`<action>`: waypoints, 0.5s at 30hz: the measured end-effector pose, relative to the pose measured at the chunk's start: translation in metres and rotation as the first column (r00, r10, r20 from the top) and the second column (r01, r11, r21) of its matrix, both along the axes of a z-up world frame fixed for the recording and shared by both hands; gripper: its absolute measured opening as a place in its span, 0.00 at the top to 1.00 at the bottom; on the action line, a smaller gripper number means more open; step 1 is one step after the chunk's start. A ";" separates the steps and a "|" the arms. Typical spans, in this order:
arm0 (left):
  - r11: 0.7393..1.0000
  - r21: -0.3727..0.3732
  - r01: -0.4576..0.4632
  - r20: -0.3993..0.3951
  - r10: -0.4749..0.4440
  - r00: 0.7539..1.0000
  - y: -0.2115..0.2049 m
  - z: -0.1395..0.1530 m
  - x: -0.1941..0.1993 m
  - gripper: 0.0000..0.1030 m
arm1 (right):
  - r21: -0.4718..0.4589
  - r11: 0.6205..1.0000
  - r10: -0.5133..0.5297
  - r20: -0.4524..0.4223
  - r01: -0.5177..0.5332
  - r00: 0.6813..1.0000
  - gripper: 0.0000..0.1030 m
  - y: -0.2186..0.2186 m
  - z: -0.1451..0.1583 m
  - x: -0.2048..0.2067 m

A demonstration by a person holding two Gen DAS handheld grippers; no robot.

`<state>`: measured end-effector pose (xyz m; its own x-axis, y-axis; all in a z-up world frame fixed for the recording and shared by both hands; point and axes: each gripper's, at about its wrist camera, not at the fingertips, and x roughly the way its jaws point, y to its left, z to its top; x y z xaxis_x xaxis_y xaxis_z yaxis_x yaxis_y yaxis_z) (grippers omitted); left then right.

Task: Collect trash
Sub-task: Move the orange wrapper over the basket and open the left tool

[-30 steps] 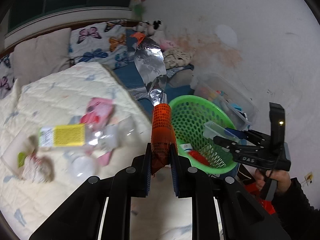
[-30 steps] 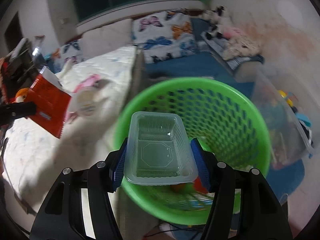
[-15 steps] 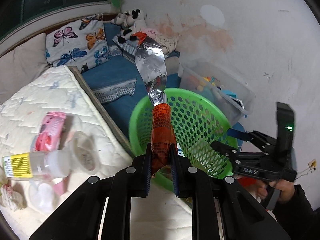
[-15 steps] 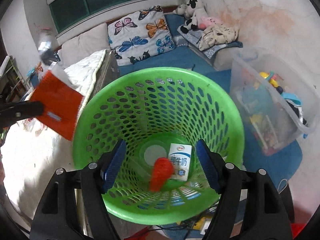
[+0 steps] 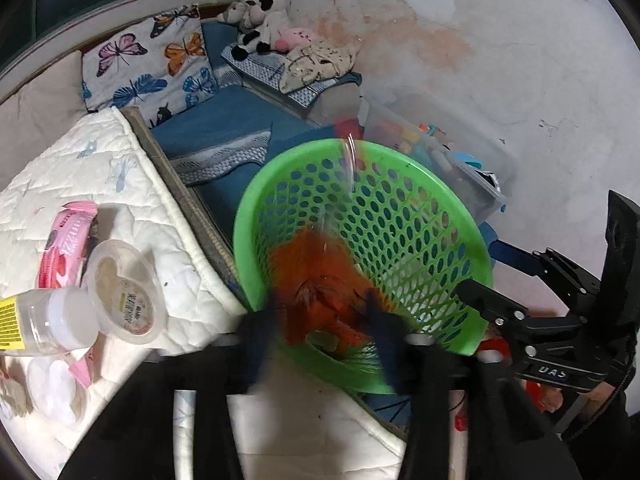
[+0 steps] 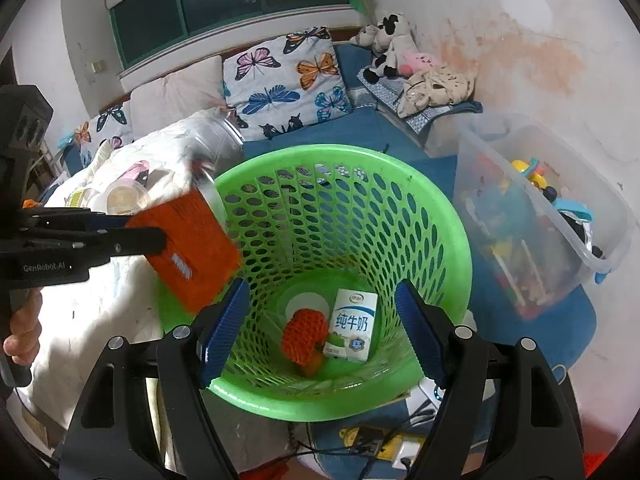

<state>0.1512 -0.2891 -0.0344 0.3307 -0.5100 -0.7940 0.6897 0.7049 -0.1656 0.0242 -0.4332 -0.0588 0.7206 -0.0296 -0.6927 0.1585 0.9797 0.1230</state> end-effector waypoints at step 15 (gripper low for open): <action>0.993 -0.012 -0.115 0.043 0.116 0.992 0.065 0.014 -0.008 0.40 | 0.002 0.997 0.082 0.030 -0.082 0.996 0.24 0.039 0.013 0.003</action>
